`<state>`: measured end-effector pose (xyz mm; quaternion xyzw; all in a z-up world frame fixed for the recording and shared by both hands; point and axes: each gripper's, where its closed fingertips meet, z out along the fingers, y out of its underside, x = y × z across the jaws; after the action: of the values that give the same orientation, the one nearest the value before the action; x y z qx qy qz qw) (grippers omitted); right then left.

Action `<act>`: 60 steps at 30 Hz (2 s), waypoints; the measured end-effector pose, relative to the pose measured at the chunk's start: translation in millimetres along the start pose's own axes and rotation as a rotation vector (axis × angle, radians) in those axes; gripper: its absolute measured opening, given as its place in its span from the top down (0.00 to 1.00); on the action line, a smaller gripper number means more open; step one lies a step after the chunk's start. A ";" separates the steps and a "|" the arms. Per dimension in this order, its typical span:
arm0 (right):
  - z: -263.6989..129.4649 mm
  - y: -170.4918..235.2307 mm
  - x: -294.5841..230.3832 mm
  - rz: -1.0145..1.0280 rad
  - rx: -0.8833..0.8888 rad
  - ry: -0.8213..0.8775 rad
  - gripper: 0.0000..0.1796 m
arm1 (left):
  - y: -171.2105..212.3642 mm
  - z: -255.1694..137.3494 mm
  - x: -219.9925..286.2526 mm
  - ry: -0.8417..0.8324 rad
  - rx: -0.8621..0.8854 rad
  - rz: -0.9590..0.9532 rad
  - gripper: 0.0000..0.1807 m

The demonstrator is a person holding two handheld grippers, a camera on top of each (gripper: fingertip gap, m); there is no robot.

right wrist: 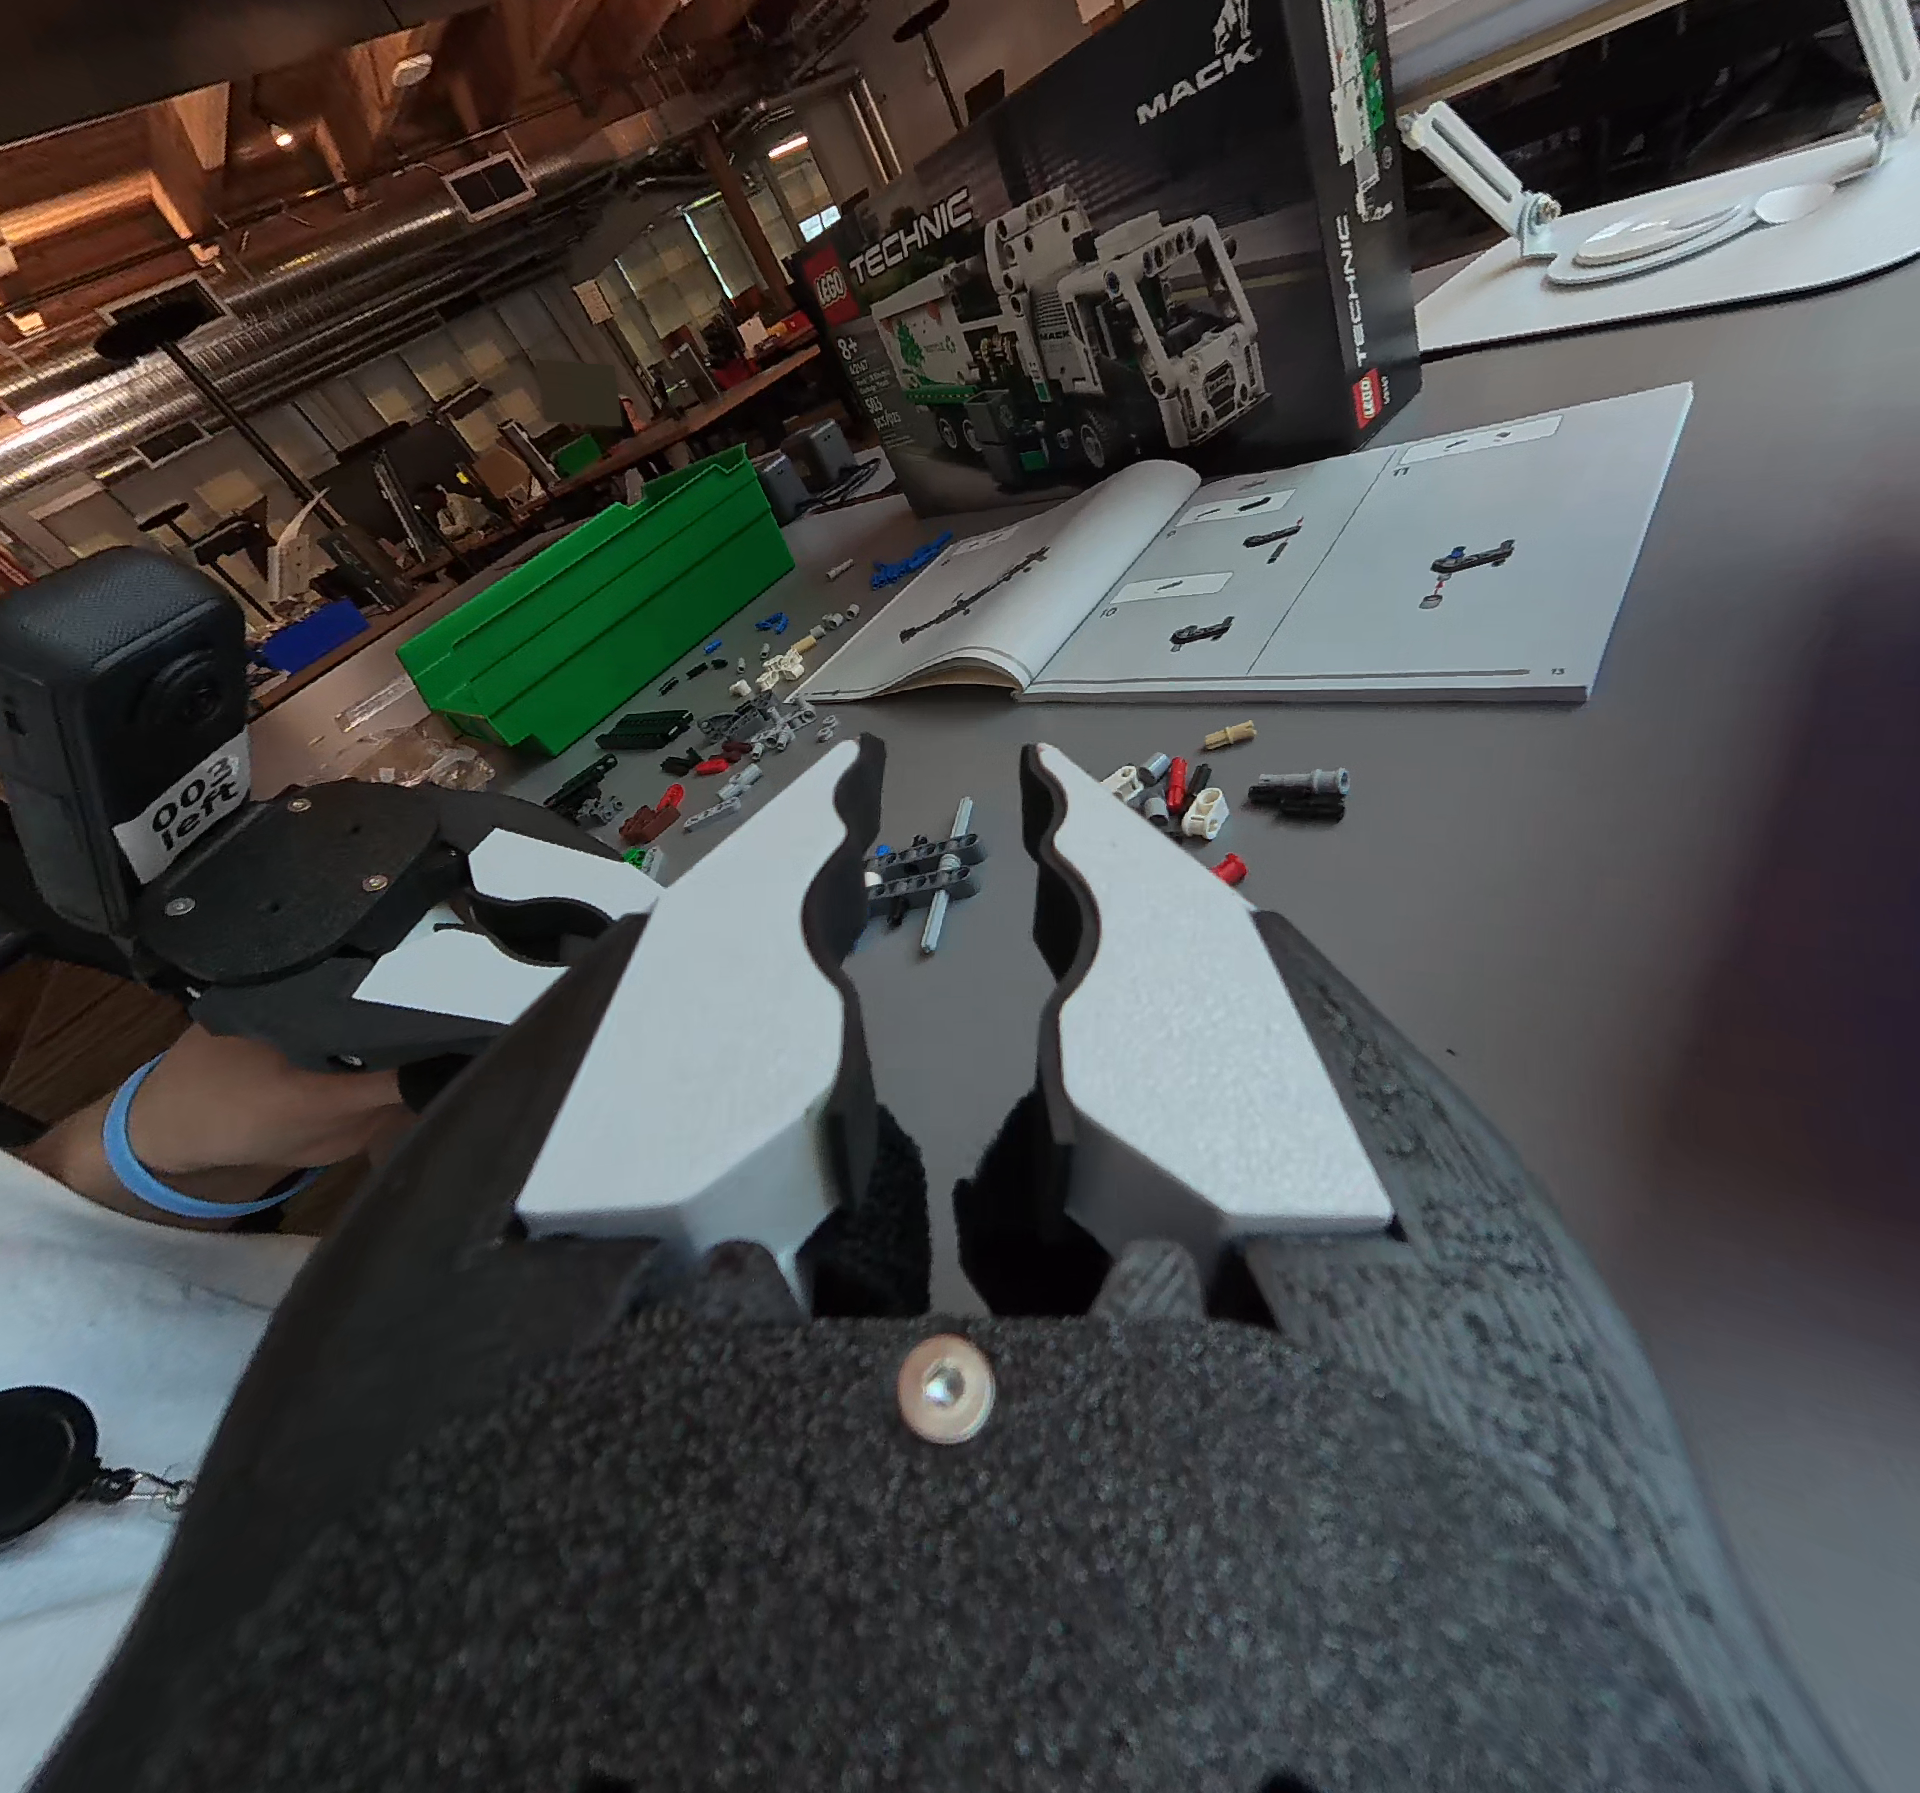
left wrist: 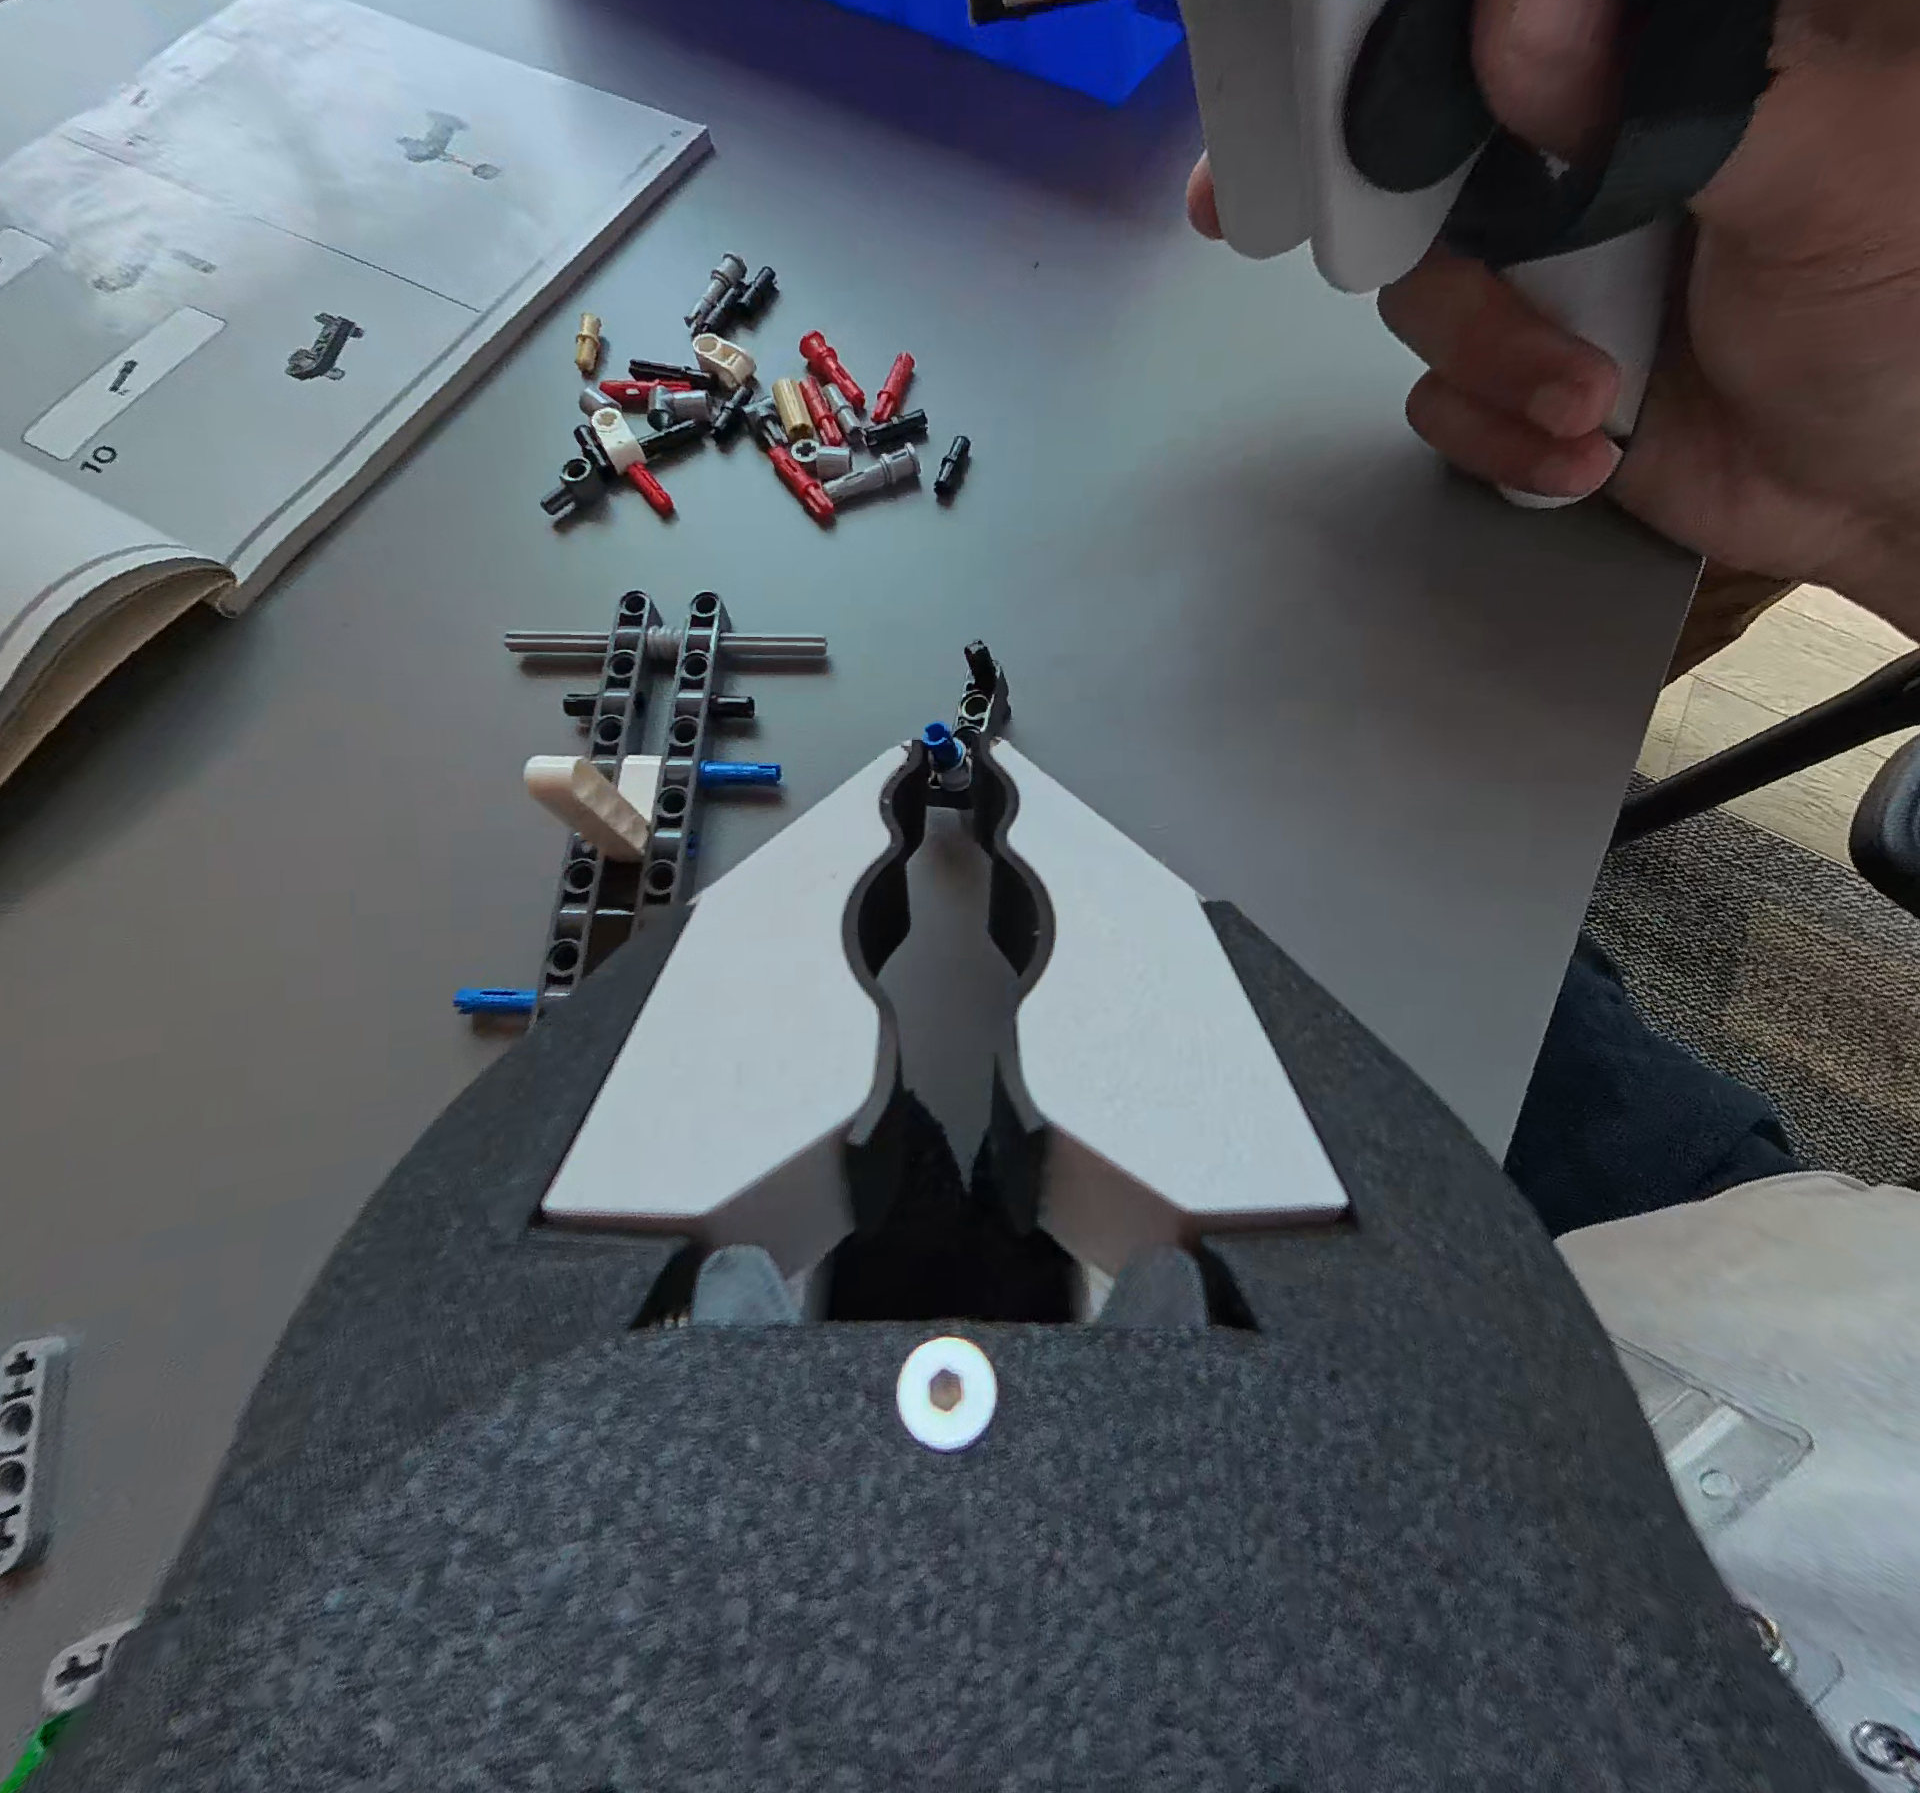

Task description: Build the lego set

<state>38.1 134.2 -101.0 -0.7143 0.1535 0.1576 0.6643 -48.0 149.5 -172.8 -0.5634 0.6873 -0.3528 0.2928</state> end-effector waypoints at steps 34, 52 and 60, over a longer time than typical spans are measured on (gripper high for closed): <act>-4.8 -8.7 10.9 0.152 0.057 -0.064 0.84 | -55.0 107.2 -148.1 0.384 -0.345 0.431 0.75; -2.9 -6.8 11.7 0.163 0.042 -0.065 0.84 | -54.6 106.2 -149.2 0.445 -0.305 0.454 0.76; -3.1 -7.1 11.7 0.168 0.044 -0.067 0.84 | -55.8 104.8 -149.1 0.506 -0.292 0.418 0.76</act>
<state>51.8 131.4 -99.5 -0.6786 0.1940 0.2332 0.6689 96.5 273.1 -187.4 -0.3416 0.8815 -0.3117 0.0956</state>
